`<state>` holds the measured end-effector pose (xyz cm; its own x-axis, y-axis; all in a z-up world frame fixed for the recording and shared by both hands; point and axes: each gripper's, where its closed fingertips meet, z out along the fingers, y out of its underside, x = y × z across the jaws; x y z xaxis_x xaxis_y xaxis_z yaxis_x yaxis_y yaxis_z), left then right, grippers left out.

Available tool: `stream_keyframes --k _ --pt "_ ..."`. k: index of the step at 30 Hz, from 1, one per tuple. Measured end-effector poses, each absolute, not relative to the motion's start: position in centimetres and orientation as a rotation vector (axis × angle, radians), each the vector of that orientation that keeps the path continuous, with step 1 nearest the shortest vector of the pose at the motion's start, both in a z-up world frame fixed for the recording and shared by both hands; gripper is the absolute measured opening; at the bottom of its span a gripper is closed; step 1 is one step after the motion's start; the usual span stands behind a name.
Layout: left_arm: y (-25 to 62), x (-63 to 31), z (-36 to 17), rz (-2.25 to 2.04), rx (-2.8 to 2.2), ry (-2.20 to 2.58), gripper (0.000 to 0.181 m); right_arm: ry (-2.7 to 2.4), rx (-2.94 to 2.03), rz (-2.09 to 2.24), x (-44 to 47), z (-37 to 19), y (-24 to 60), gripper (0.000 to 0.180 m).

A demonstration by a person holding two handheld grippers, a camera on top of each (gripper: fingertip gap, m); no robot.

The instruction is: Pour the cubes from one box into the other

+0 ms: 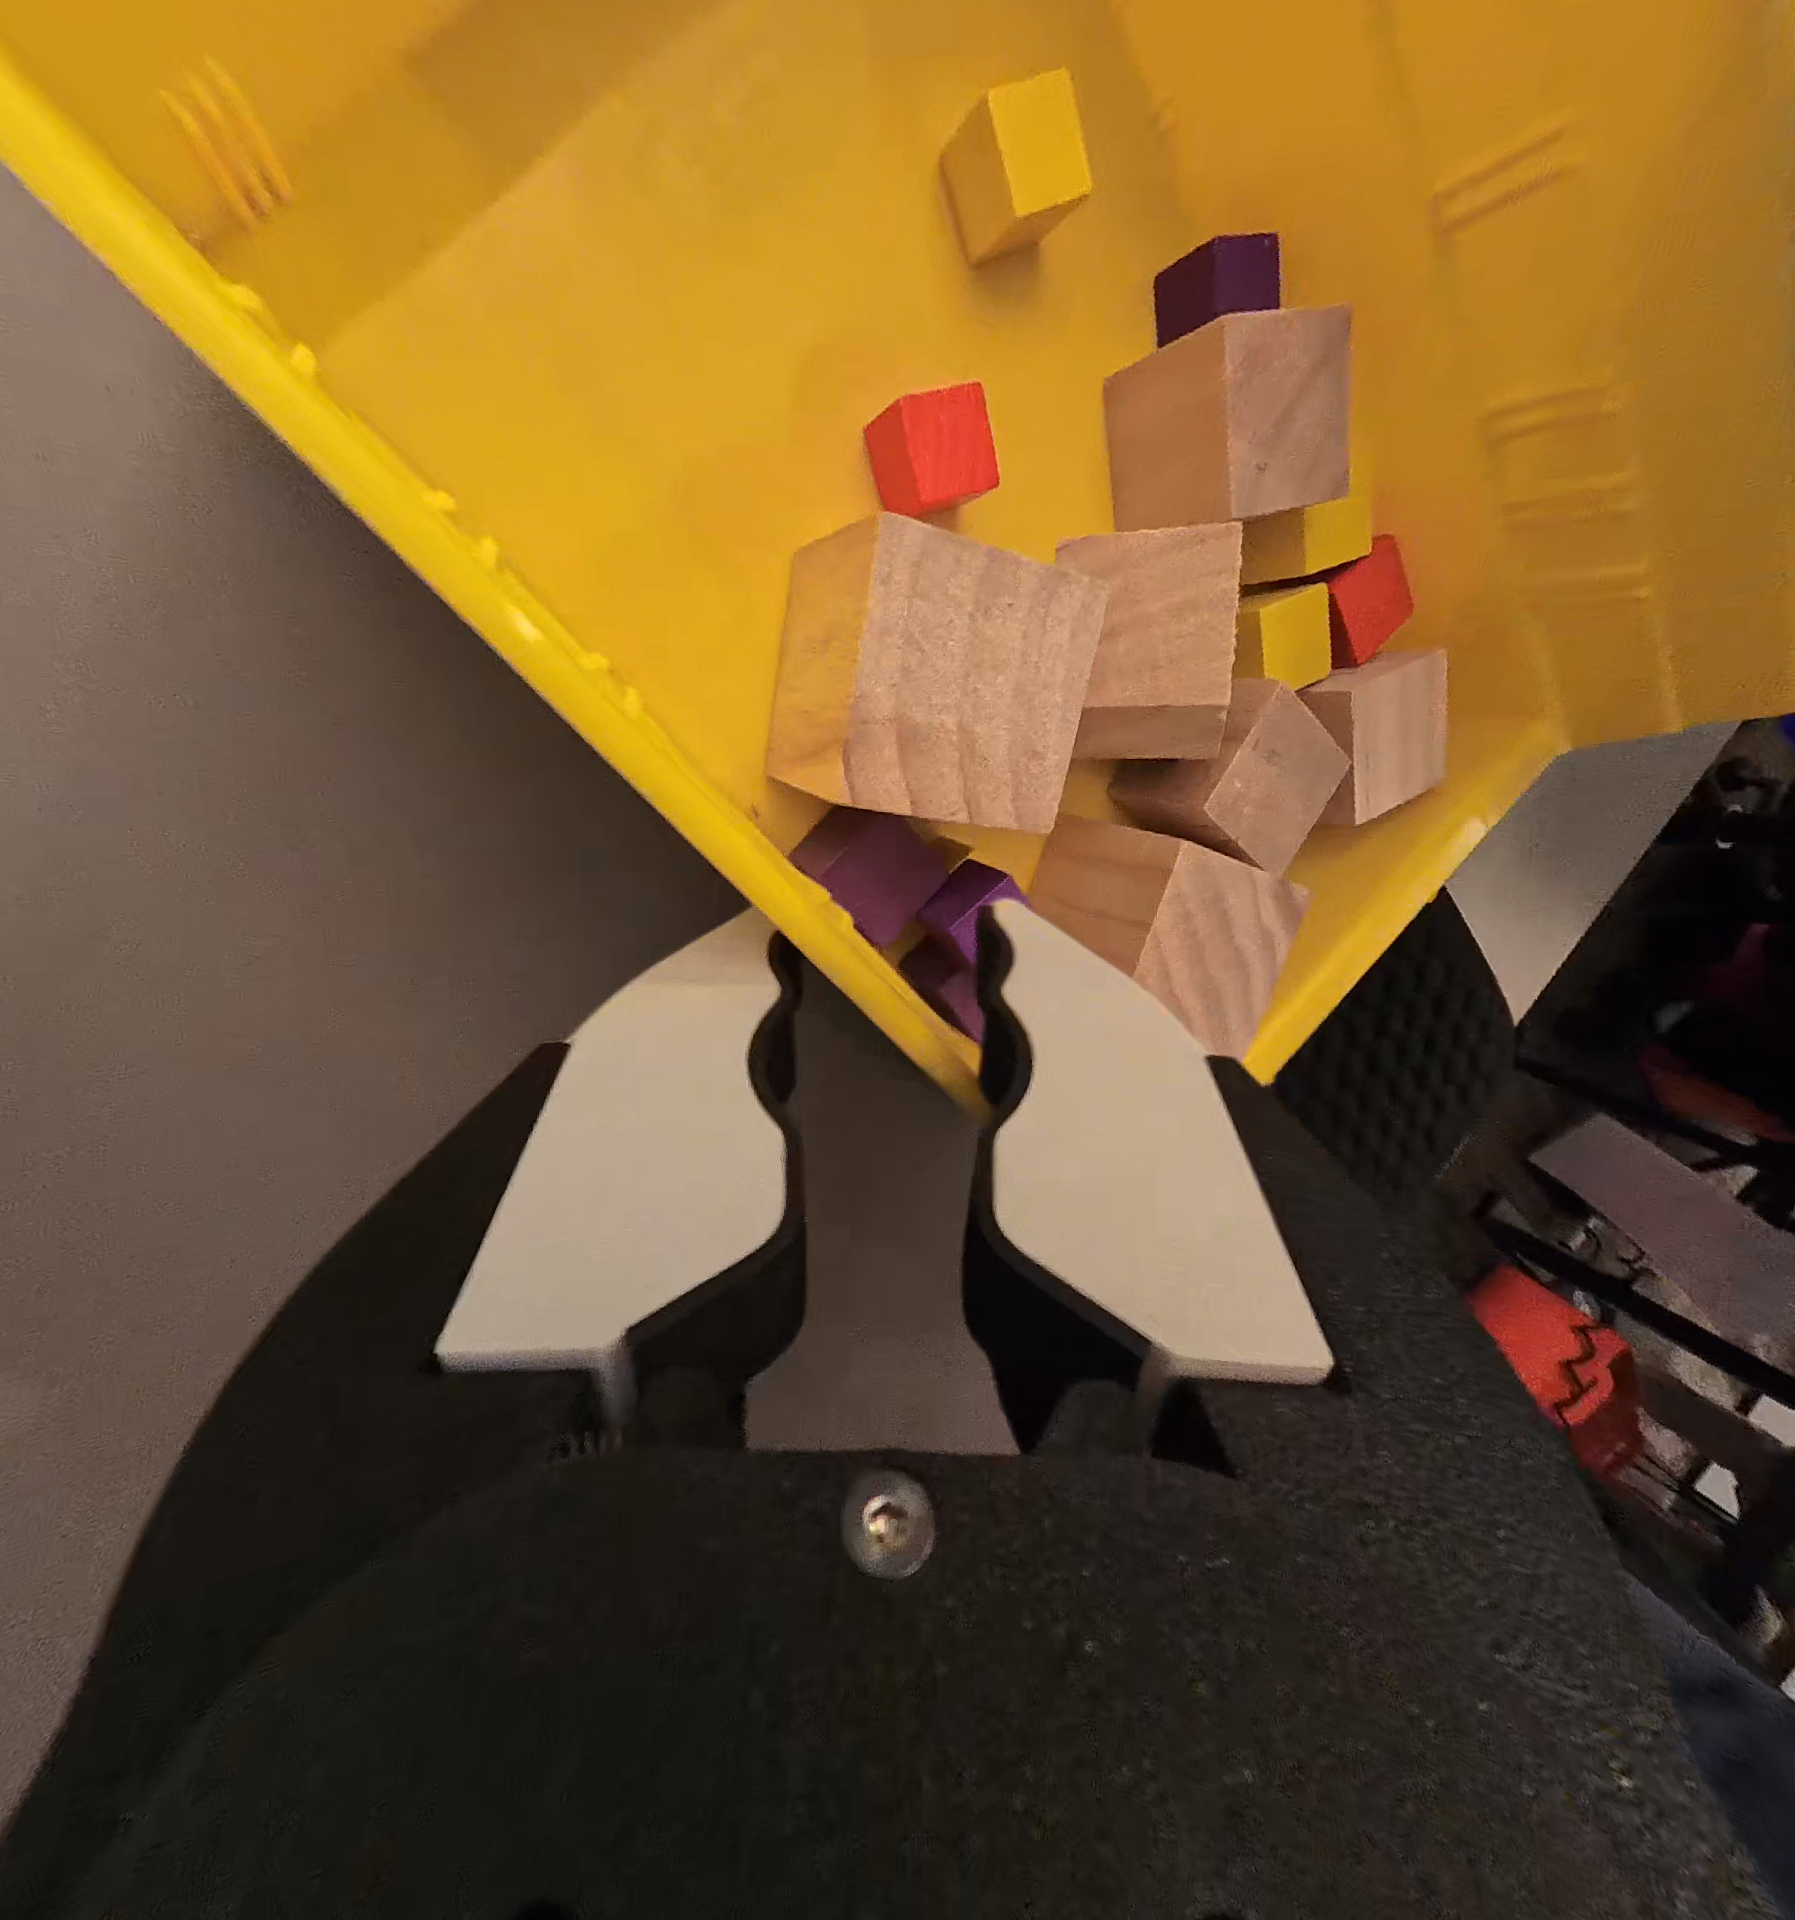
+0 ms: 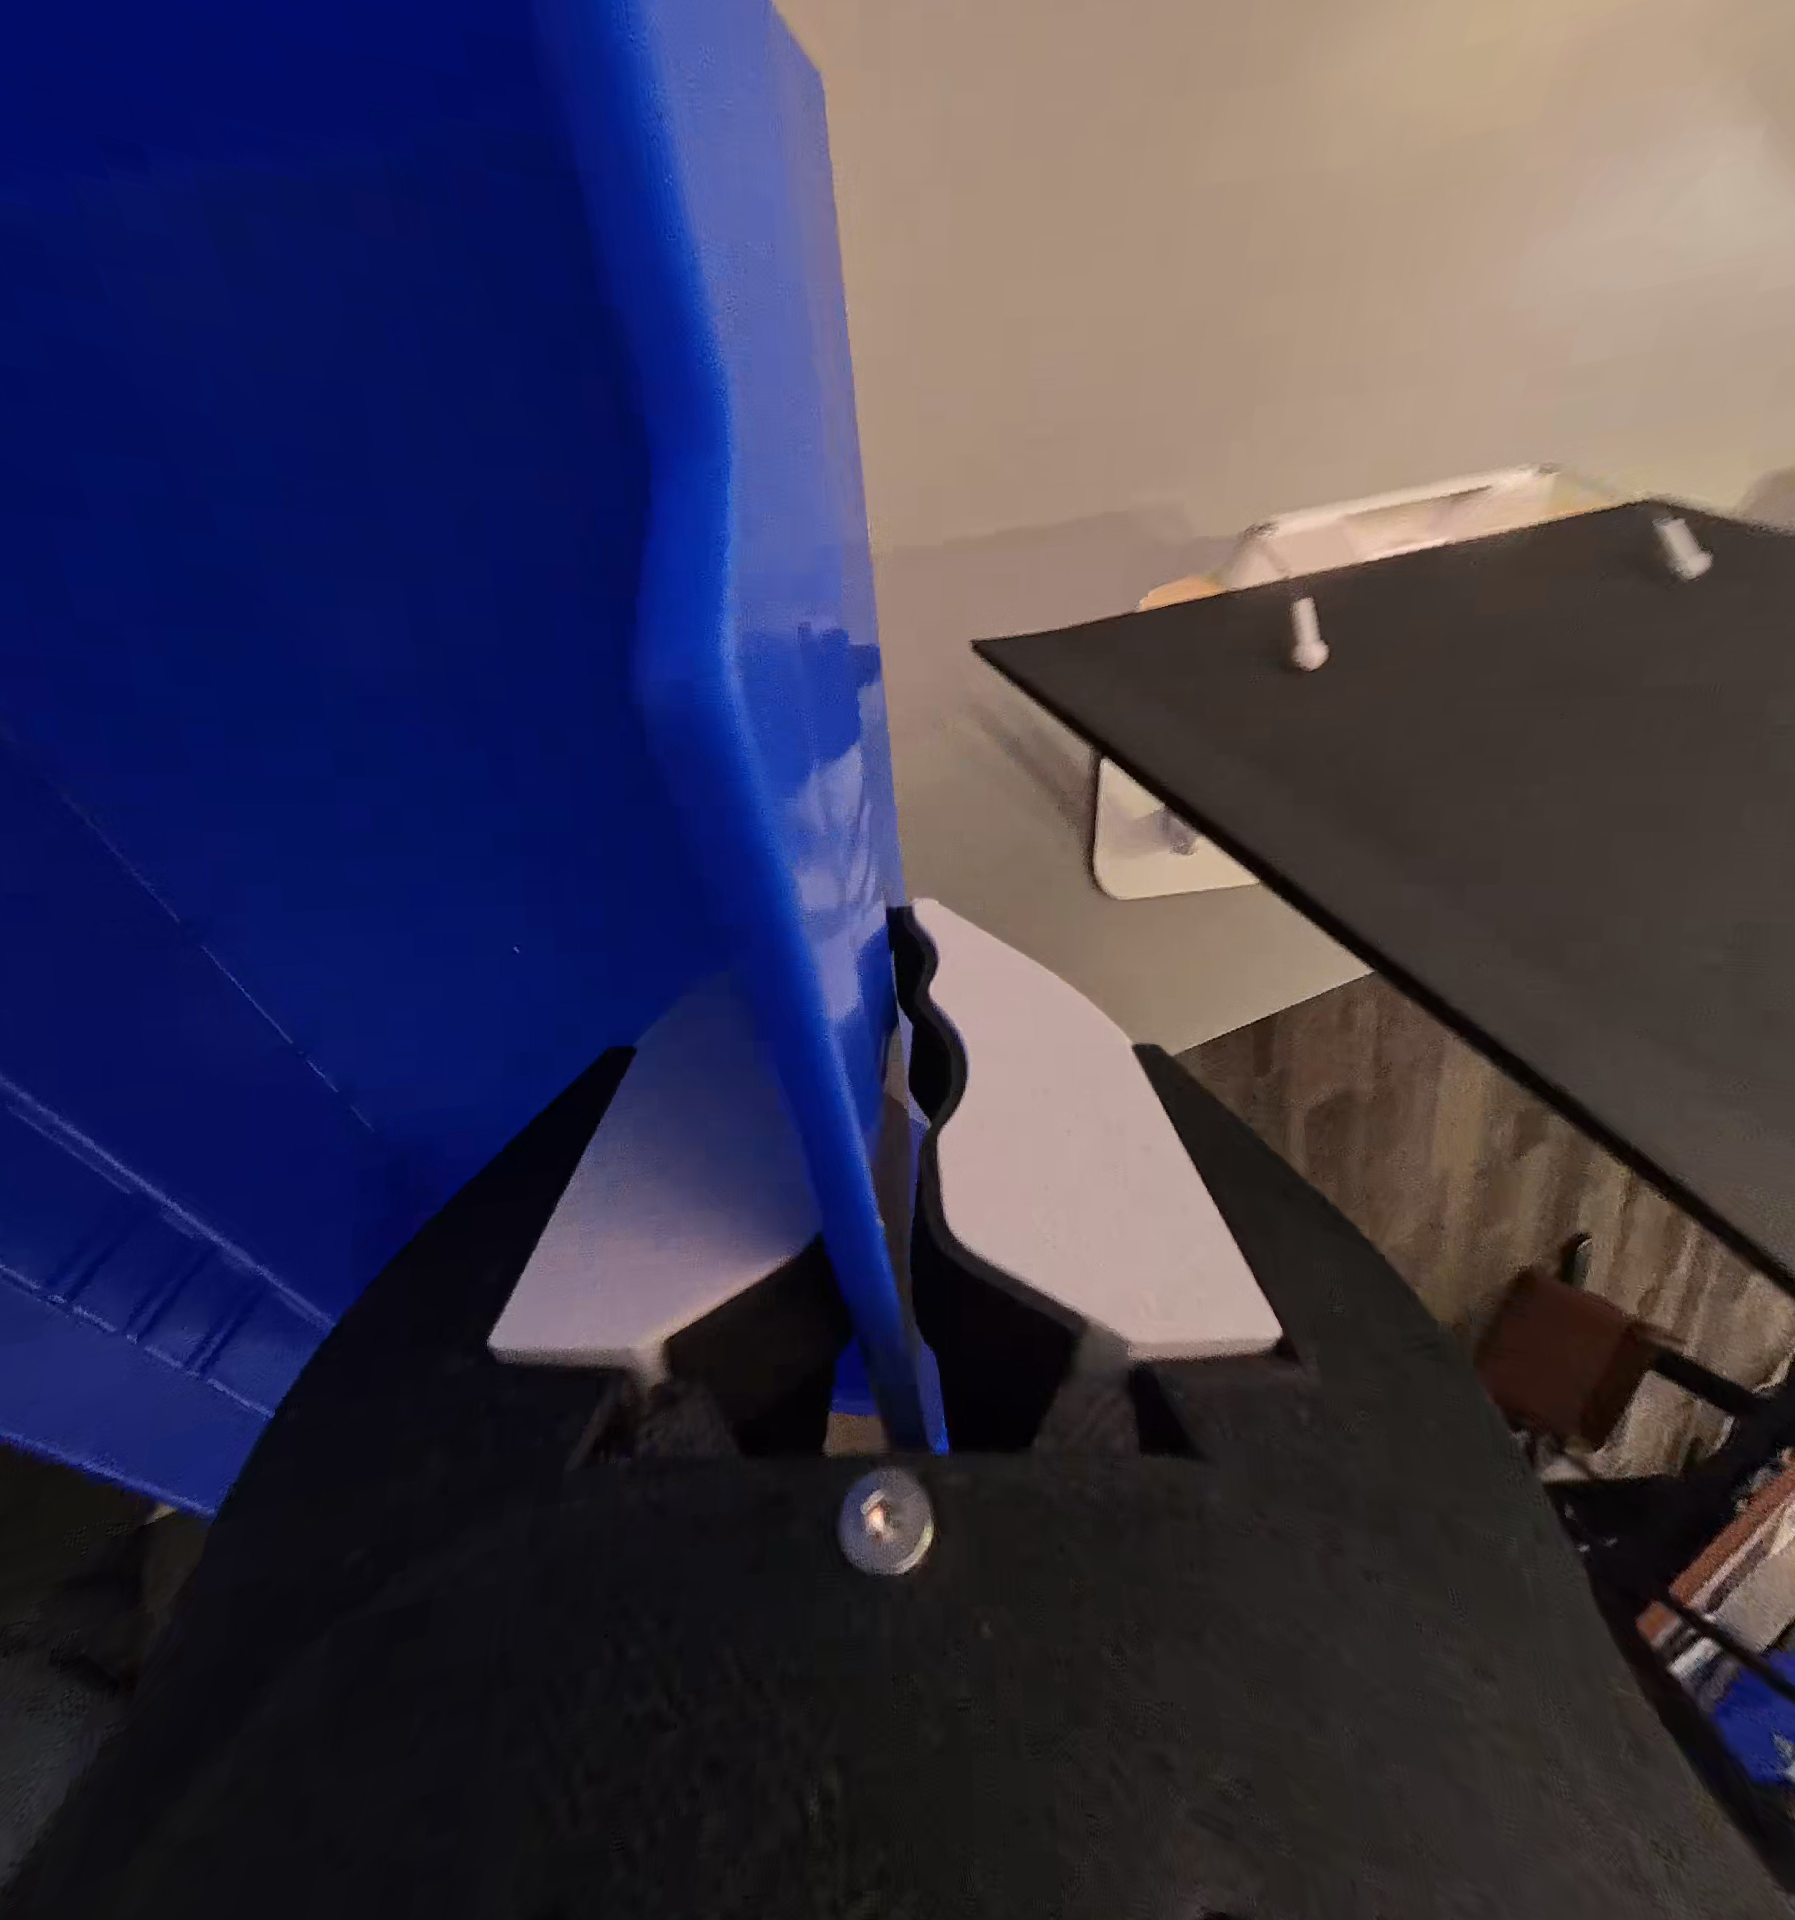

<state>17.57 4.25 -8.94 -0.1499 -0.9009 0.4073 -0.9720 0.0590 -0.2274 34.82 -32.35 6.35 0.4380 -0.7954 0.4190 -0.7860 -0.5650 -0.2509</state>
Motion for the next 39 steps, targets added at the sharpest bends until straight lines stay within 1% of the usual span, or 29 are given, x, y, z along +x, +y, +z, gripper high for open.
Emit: stream_keyframes --k 1,2,9,16,22,30,34,37,39 --pt "4.5 17.4 -8.8 0.672 1.935 -2.159 0.023 1.485 -2.647 -0.746 34.8 5.5 -32.5 0.006" --pt "4.8 17.2 -8.8 0.661 1.925 -2.17 0.019 1.514 -2.639 -0.703 34.8 4.6 -32.5 0.006" --pt "7.1 15.8 -8.8 0.42 1.946 -2.26 0.016 1.656 -2.566 -0.419 34.5 -2.0 -30.8 0.006" --pt "14.5 12.0 -8.7 0.31 2.014 -2.273 0.013 1.612 -2.527 -0.246 34.2 -3.4 -27.8 0.006" --pt "22.1 5.9 -8.5 0.32 2.159 -2.192 0.012 1.541 -2.478 0.025 33.4 -3.5 -21.7 0.006" --pt "31.5 -0.3 -8.3 0.543 2.373 -1.915 0.011 1.481 -2.561 0.247 31.7 -9.0 -13.3 0.006" --pt "35.2 -3.7 -8.2 0.431 2.441 -1.911 0.011 1.456 -2.621 0.299 31.0 -11.5 -10.4 0.006" --pt "37.1 -5.9 -8.2 0.357 2.47 -1.911 0.011 1.459 -2.696 0.309 30.5 -12.8 -9.5 0.008" --pt "38.0 -7.0 -8.2 0.326 2.479 -1.918 0.012 1.47 -2.728 0.275 30.6 -13.3 -9.3 0.005"
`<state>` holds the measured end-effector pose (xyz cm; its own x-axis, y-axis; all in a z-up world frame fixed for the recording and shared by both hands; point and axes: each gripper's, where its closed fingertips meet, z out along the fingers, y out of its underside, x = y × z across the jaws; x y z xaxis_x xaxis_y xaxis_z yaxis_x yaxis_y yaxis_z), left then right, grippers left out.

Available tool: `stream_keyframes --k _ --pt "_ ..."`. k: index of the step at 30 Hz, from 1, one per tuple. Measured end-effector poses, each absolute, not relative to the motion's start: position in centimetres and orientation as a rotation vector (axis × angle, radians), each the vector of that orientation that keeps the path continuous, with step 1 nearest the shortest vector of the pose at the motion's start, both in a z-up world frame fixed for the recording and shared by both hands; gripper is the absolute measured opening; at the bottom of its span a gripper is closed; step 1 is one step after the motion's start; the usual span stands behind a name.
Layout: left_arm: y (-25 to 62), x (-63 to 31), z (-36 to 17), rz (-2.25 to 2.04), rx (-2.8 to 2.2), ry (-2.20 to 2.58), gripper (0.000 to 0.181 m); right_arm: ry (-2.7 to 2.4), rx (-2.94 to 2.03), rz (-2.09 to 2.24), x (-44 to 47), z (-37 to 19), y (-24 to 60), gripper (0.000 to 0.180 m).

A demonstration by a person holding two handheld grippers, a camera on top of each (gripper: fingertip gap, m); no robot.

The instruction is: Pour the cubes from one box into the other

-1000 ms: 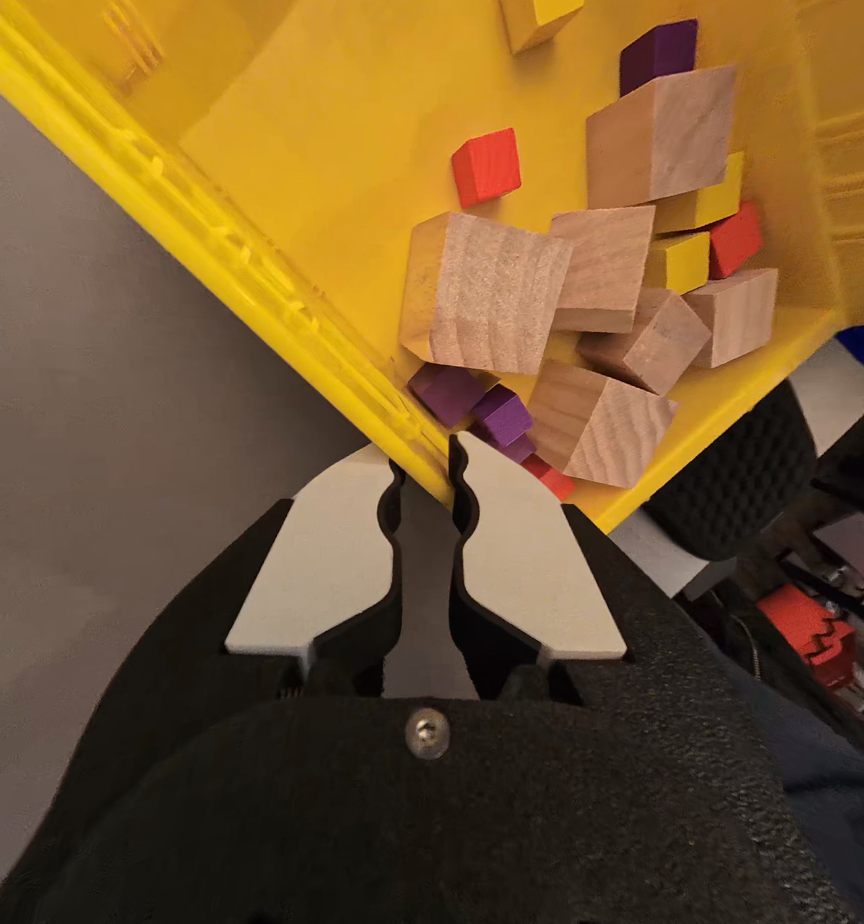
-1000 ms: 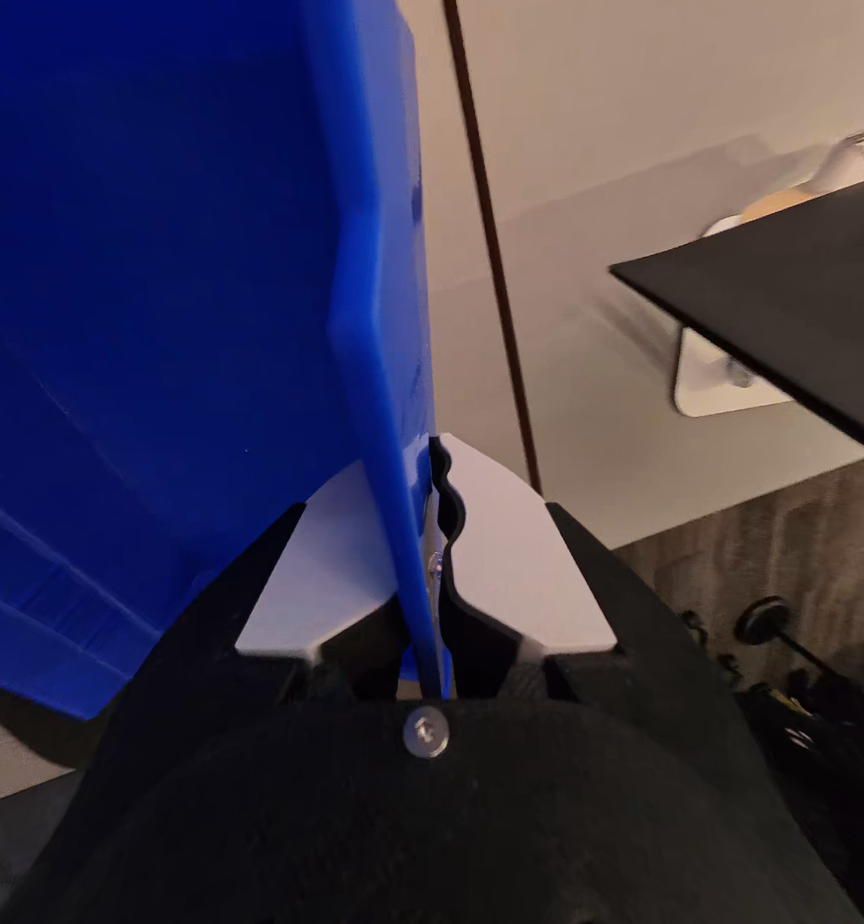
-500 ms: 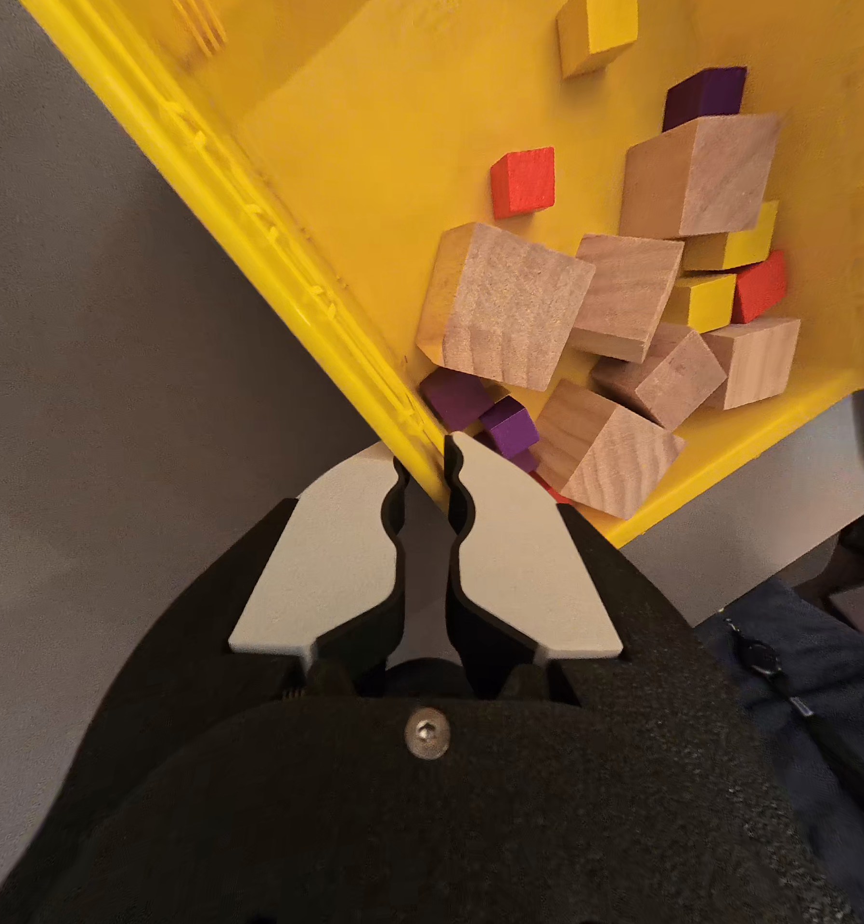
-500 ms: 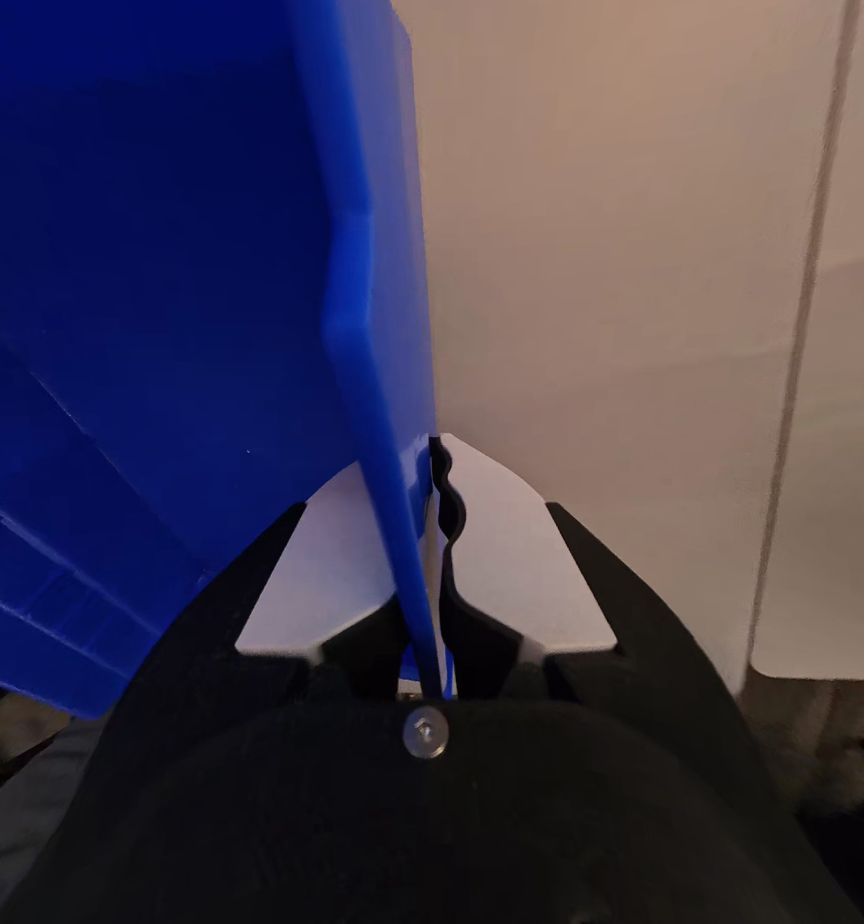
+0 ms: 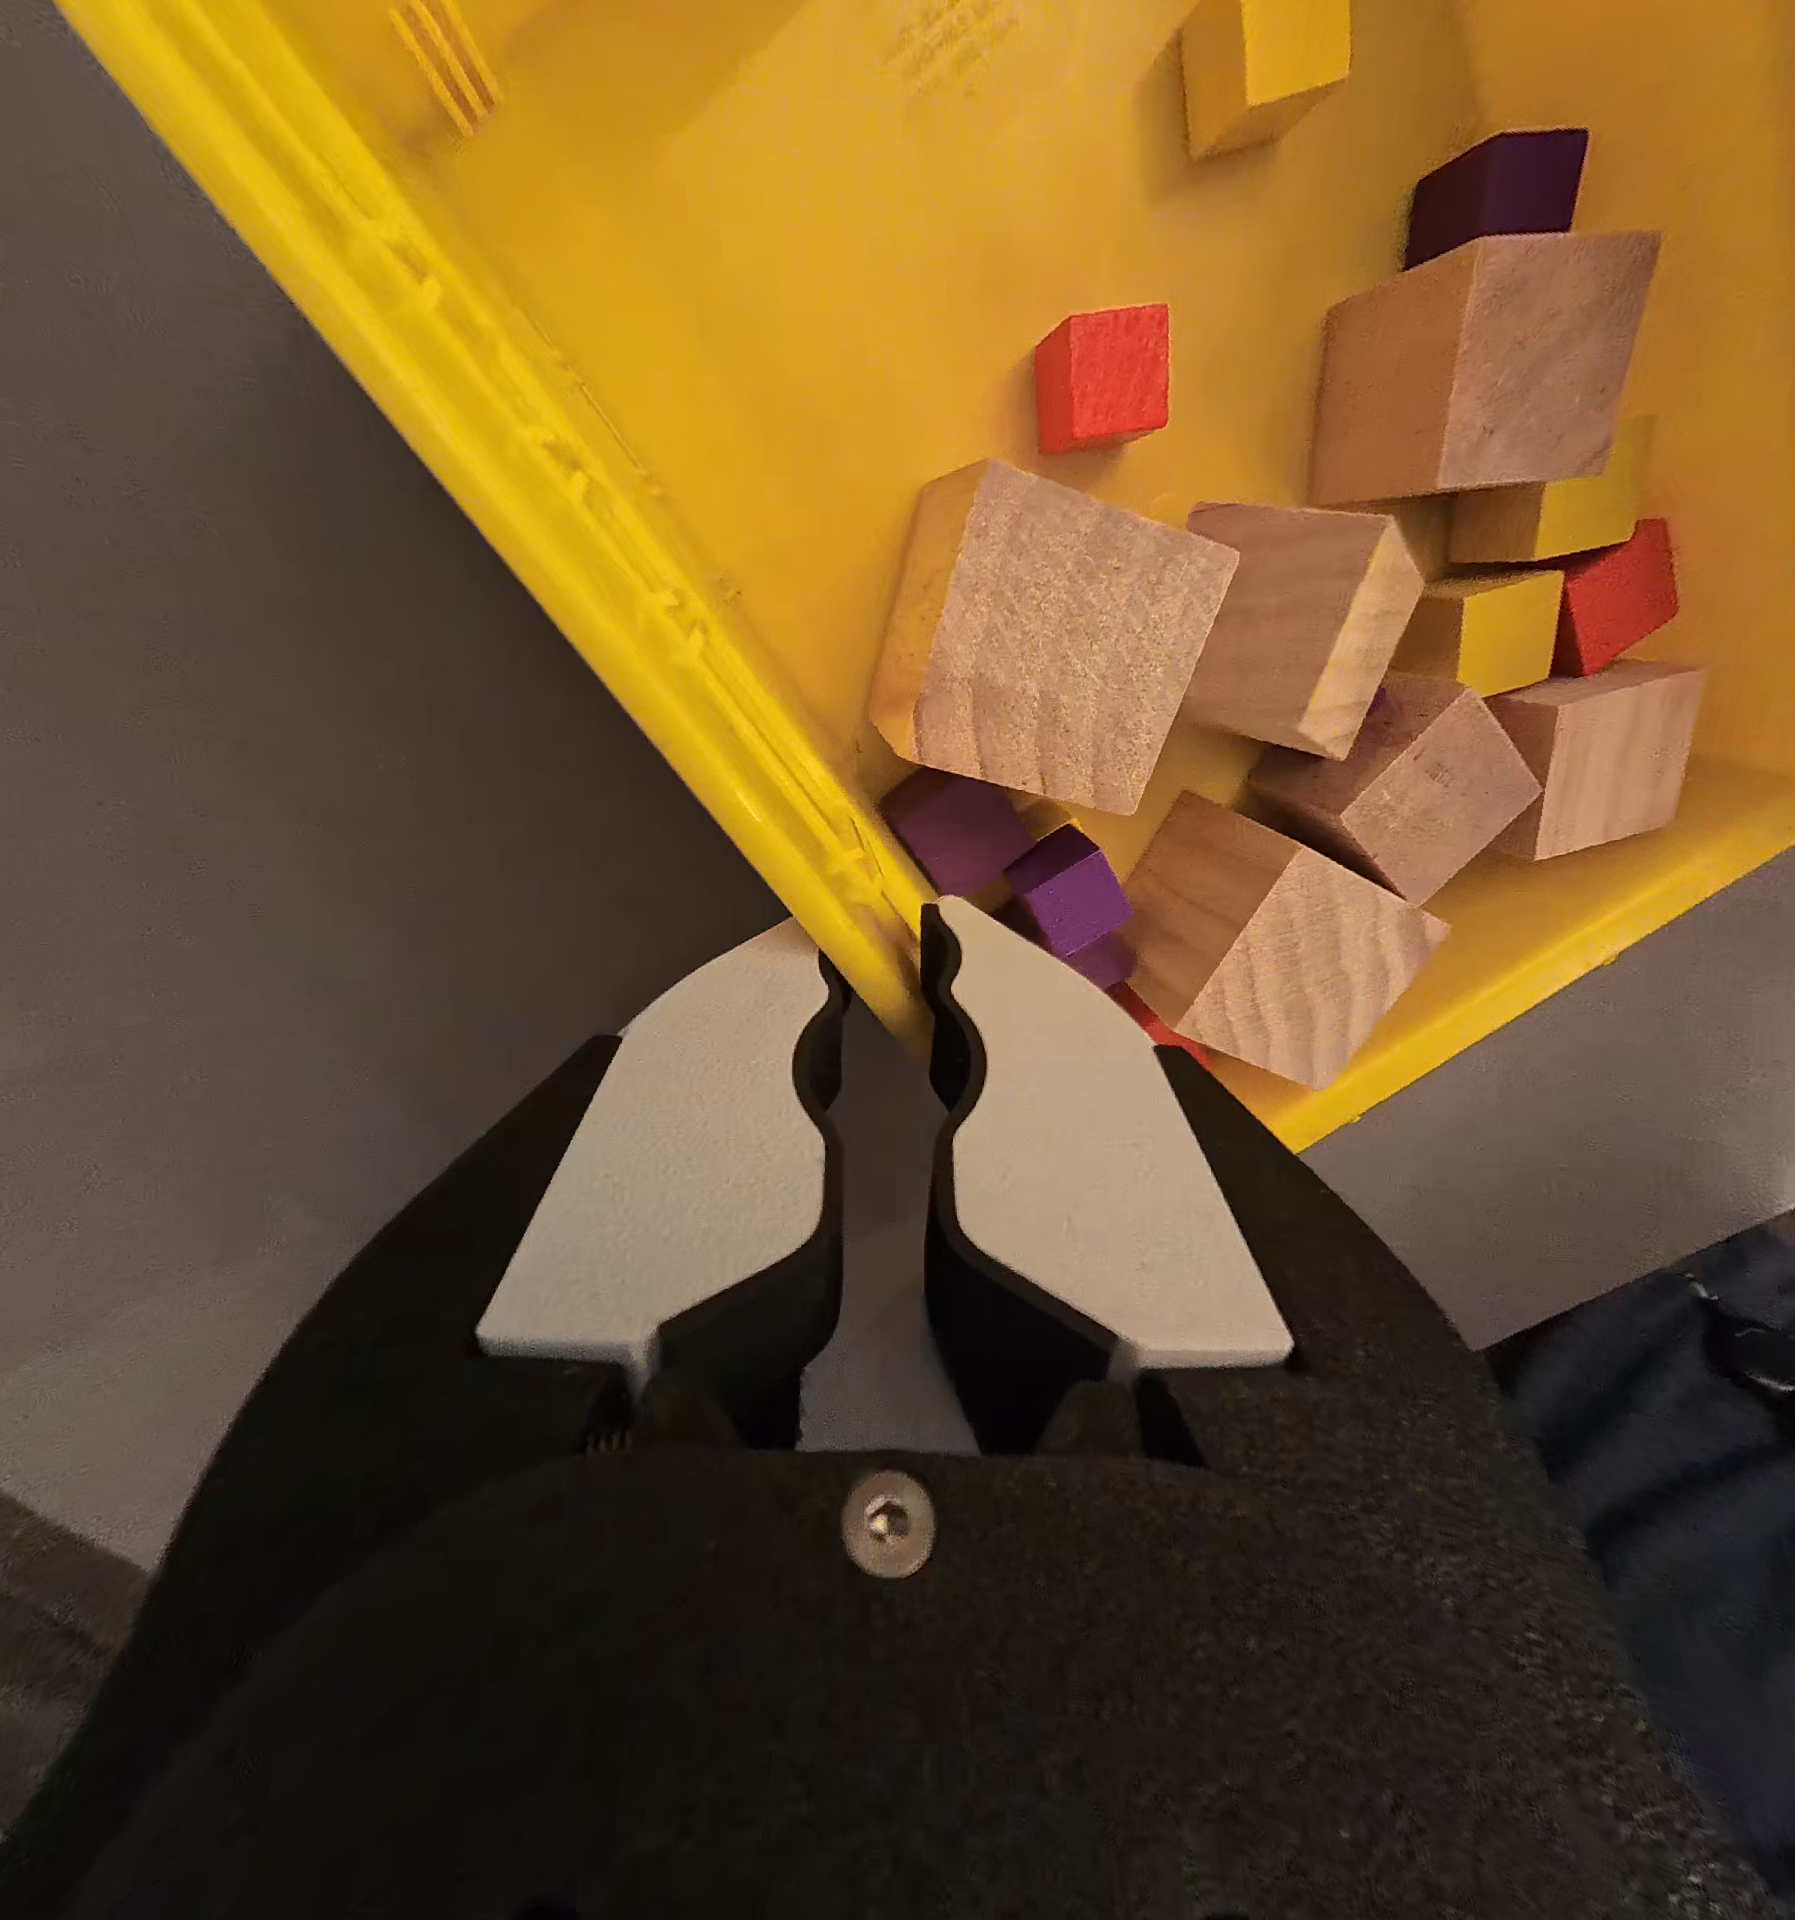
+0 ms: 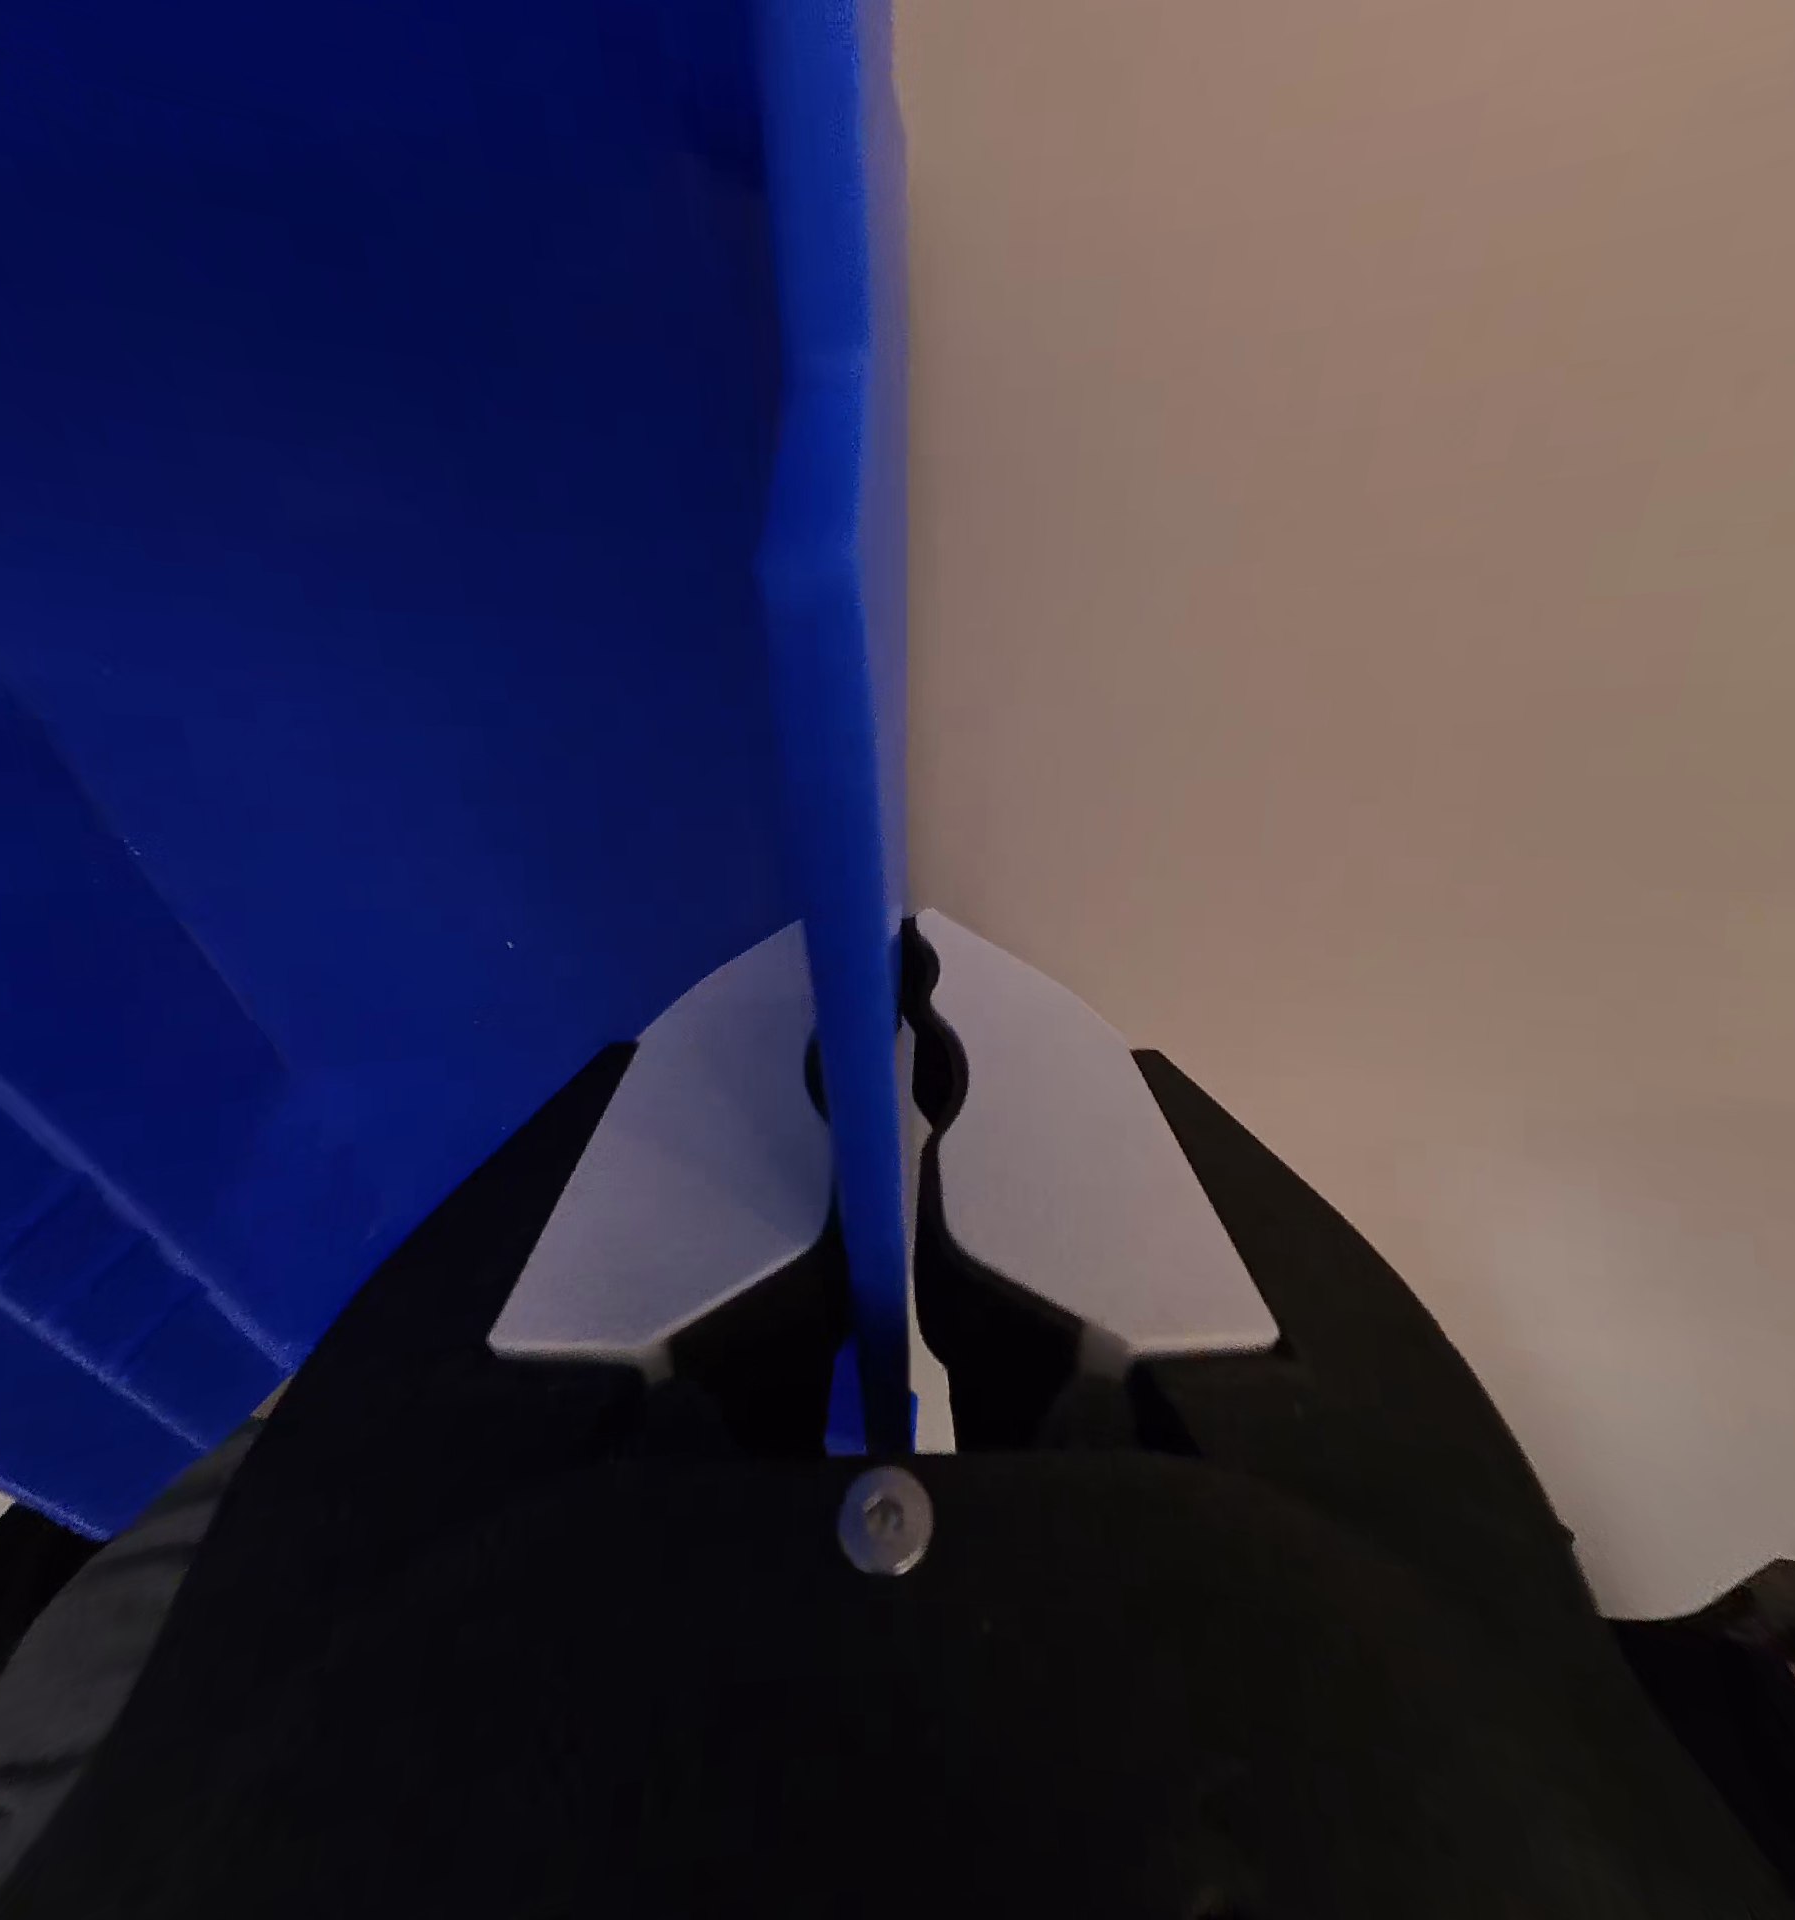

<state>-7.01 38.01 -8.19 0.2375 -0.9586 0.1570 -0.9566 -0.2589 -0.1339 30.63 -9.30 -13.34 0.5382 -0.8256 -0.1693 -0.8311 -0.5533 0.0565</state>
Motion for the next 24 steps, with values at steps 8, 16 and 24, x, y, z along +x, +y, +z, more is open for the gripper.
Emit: stream_keyframes --k 8,16,24 --pt "40.2 -9.7 -8.2 -0.217 -2.423 1.956 0.012 1.459 -2.645 0.331 31.2 -13.5 -7.4 0.014" --pt "41.4 -10.3 -8.1 -0.252 -2.42 1.946 0.011 1.275 -2.435 0.093 34.3 -8.1 -5.8 0.023" --pt "42.1 -10.1 -8.1 -0.377 -2.471 1.839 0.008 0.732 -2.032 -0.572 32.0 6.1 -2.6 0.024"
